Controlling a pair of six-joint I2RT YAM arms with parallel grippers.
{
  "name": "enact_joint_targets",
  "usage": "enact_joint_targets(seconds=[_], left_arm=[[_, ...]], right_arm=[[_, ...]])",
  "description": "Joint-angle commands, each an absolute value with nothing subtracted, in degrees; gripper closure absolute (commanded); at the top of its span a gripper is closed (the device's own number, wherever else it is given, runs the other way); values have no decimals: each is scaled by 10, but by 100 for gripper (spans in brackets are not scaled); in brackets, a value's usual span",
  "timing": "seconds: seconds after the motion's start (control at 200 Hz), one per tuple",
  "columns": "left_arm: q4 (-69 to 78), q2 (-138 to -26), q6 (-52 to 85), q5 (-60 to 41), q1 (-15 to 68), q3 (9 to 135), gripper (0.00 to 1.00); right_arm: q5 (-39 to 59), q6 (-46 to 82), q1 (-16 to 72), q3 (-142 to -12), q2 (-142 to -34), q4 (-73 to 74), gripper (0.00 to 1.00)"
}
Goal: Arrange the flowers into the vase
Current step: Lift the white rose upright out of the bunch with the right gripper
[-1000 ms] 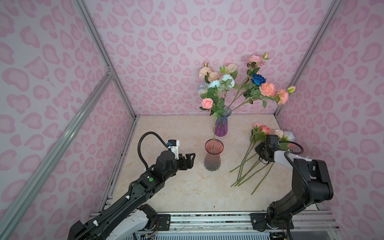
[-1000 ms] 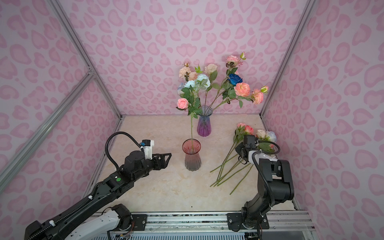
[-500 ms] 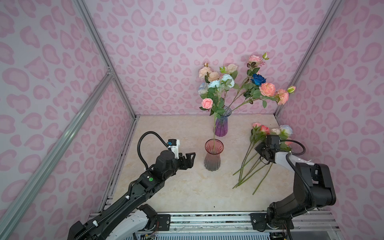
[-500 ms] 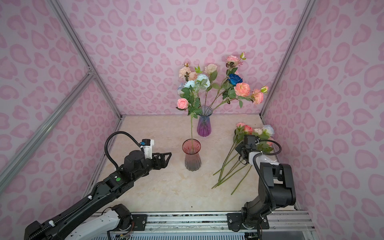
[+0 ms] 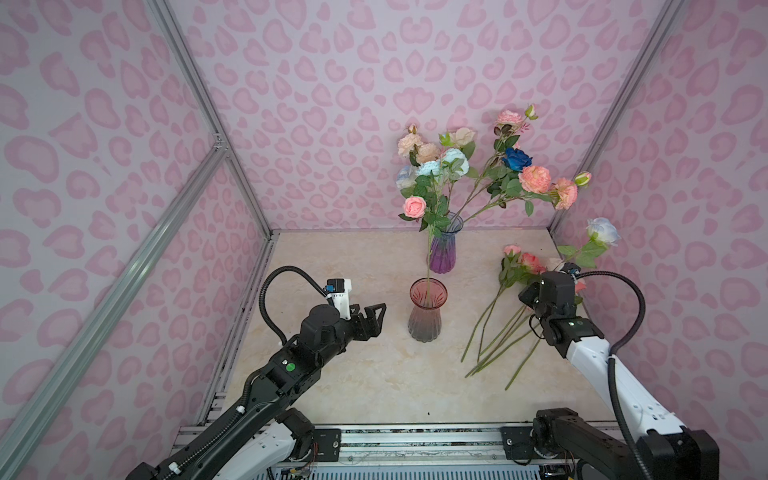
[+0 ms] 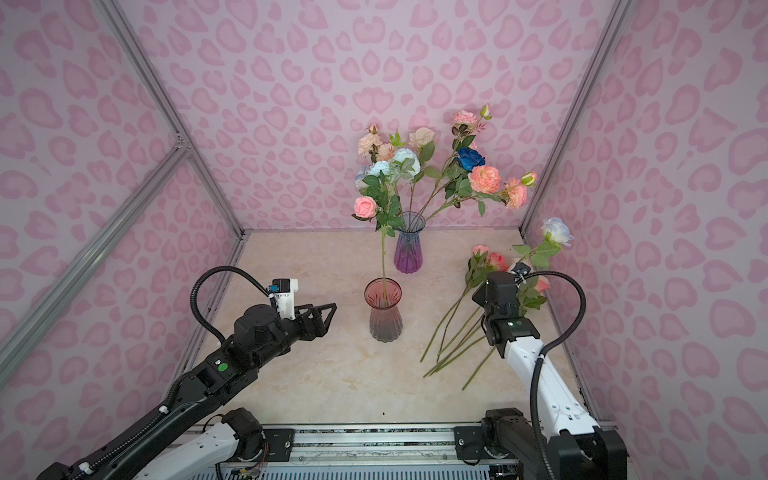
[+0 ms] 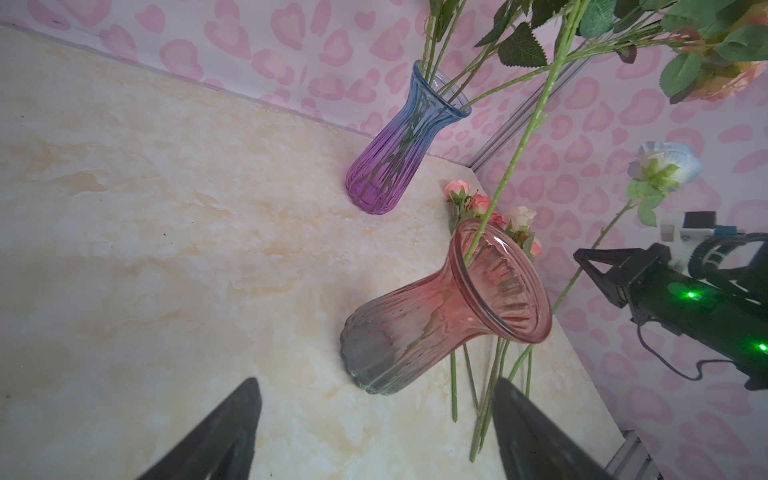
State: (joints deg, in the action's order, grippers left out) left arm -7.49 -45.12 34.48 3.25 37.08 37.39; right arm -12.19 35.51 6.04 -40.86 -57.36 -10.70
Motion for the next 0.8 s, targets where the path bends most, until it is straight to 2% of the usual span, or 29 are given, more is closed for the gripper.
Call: enact_joint_targets(seconds=[0.0, 0.2, 0.33, 0.51, 0.795], left_arm=[[-78, -444, 343, 45, 370, 384, 12], [-88, -451, 337, 49, 370, 405, 12], [-83, -456, 342, 42, 370, 411, 12], [-96, -453, 332, 61, 370, 427, 12], [-155, -406, 356, 162, 369, 427, 12]], right_arm=[[-148, 317, 93, -386, -506, -107, 100], [-239, 313, 184, -353, -350, -107, 100], [-260, 293, 222, -368, -310, -116, 100], [-238, 237, 299, -414, -331, -78, 100], [-293, 111, 450, -503, -424, 13, 100]])
